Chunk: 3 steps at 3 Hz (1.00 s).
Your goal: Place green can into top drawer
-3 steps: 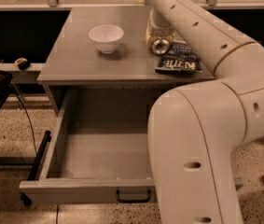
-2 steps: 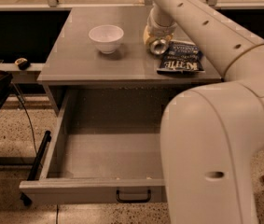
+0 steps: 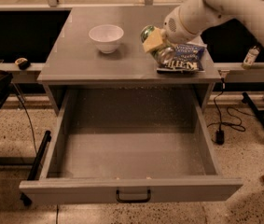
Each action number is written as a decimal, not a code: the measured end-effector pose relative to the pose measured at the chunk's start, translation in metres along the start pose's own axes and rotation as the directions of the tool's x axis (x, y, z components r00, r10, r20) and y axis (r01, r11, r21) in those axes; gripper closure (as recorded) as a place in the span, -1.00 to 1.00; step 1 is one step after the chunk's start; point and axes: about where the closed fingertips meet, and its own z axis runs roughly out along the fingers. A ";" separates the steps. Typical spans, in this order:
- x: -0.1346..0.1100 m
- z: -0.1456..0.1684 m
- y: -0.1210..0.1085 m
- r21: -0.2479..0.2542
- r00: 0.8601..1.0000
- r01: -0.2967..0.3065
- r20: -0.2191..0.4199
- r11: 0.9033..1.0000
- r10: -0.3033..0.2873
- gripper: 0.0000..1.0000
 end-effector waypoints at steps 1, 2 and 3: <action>0.073 -0.020 0.047 -0.181 0.997 0.051 -0.039 0.982 -0.059 1.00; 0.105 -0.033 0.032 -0.193 0.997 0.058 -0.037 0.979 -0.067 1.00; 0.111 0.000 0.027 -0.224 0.999 0.037 -0.012 0.974 -0.040 1.00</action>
Offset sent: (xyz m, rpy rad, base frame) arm -0.0749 0.0116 -0.0196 0.0712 0.0542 0.1501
